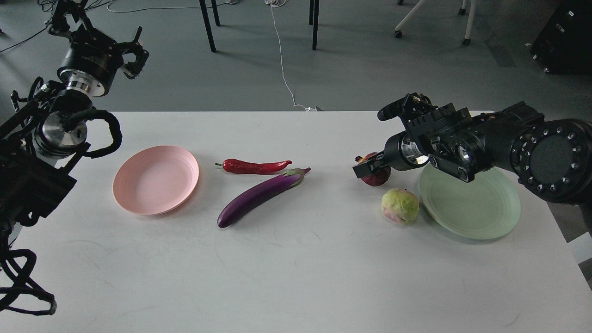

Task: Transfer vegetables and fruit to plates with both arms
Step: 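Lower the right gripper onto the red apple and grasp it, then carry the apple onto the green plate and release it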

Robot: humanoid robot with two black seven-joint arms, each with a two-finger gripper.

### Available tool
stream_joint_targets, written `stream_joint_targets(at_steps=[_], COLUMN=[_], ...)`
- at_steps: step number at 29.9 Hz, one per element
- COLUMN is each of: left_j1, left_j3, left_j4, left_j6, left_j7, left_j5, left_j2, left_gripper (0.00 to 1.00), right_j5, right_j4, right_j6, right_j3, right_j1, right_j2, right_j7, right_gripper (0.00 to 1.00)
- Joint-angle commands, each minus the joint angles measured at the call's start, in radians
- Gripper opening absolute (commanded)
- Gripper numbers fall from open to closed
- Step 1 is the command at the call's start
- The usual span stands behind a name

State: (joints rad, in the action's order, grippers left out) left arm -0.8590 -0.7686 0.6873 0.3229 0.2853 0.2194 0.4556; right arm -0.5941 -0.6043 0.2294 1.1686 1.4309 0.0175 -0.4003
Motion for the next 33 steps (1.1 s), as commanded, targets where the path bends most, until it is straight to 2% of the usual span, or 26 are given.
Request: stream_joint_targets(at_steps=[1,3,7,12,17,22,25,30,33], left_j1=[0.0,0.0,-0.002,-0.003,-0.006,-0.006,-0.006,-0.006,-0.006], left_j3=[0.0,0.0,-0.005,-0.012,-0.02,-0.02,-0.02,-0.02,-0.02], left_j4=[0.0,0.0,0.0,0.0,0.0,0.015,0.031,0.034,0.035], left_j6=[-0.001,-0.002,-0.002,-0.004,-0.007,-0.011,-0.011,-0.013,-0.015], left_j7=[0.0,0.0,0.0,-0.002,-0.005,-0.005,-0.005,-0.005,-0.005], left_j5=[0.0,0.0,0.0,0.0,-0.002,-0.002,-0.002,-0.002,-0.002], left_j2=[0.001,0.002,0.005,0.005,0.005,0.028,0.035,0.035,0.035], left_gripper=[0.98,0.98,0.98,0.98,0.98,0.98,0.98,0.98,0.98], right_j5=[-0.001,-0.001,-0.001,0.014,0.011,-0.021,-0.078,-0.092,-0.09], right_j4=[0.014,0.014,0.012,0.006,-0.038,-0.192,-0.213,-0.213,-0.213], right_j6=[-0.001,-0.001,0.004,0.002,0.002,0.004,-0.005,-0.042,-0.076], right_j3=[-0.001,-0.001,-0.001,-0.018,-0.04,-0.032,-0.041,-0.044,-0.052], right_j1=[-0.027,-0.03,-0.015,0.038,0.111,0.152,0.12,0.034,-0.004], right_j2=[-0.007,-0.016,-0.014,0.027,0.145,0.35,0.465,0.55,0.556], right_j7=[-0.002,0.0,0.001,-0.003,-0.005,-0.005,-0.006,-0.009,-0.009], right_gripper=[0.9,0.81,0.57,0.5,0.49,0.51,0.54,0.56,0.66])
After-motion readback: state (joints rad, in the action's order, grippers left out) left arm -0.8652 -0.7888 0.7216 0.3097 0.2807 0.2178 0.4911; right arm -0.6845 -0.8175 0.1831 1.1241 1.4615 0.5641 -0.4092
